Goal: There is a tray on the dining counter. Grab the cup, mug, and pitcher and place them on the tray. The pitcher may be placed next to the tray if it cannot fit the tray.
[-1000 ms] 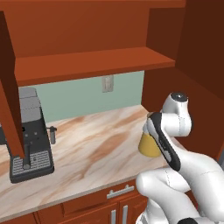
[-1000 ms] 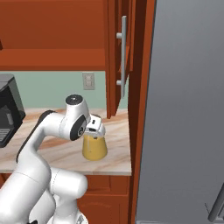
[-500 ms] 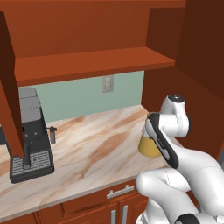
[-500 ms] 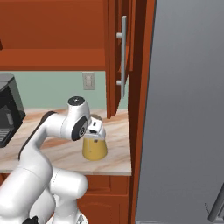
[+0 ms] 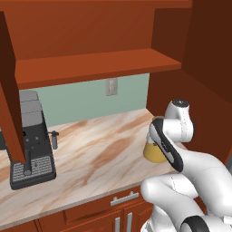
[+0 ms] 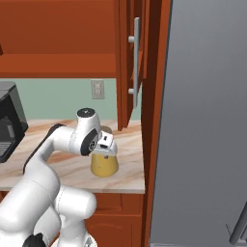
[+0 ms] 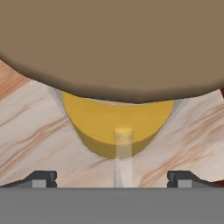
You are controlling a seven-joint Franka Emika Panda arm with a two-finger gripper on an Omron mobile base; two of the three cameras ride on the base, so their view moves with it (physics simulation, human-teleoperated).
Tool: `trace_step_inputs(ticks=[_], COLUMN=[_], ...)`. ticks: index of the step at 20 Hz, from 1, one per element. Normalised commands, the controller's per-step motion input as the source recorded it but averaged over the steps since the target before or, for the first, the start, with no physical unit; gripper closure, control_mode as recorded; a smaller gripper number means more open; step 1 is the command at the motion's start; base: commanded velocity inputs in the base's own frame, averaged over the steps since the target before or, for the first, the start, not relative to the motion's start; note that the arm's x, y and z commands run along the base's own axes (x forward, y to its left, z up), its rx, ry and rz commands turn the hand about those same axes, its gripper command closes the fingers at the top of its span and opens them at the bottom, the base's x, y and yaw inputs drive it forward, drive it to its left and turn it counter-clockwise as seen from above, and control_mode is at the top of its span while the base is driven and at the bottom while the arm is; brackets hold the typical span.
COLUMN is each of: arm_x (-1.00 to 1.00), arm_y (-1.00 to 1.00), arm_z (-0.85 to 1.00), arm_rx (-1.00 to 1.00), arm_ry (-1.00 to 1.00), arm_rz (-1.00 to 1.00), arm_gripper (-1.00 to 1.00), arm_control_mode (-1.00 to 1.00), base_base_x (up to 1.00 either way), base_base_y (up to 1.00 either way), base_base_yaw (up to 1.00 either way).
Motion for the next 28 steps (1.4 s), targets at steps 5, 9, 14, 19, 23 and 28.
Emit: trace_step_inputs(ticks=[5, 9, 14, 19, 23, 28], arm_x=[0.18, 0.05, 0.01, 0.0, 0.0, 0.01], arm_y=[-0.09, -0.06, -0.02, 0.0, 0.01, 0.0], arm_z=[-0.09, -0.03, -0.02, 0.0, 0.0, -0.04], arm_rx=[0.0, 0.0, 0.0, 0.0, 0.0, 0.0], arm_ry=[0.0, 0.0, 0.0, 0.0, 0.0, 0.0], arm_rz=[0.0, 0.0, 0.0, 0.0, 0.0, 0.0], arm_gripper=[-1.0, -1.0, -1.0, -1.0, -1.0, -1.0], arm_control_mode=[-1.0, -1.0, -1.0, -1.0, -1.0, -1.0], base_base_x=[0.0, 0.0, 0.0, 0.0, 0.0, 0.0], base_base_y=[0.0, 0.0, 0.0, 0.0, 0.0, 0.0], base_base_yaw=[0.0, 0.0, 0.0, 0.0, 0.0, 0.0])
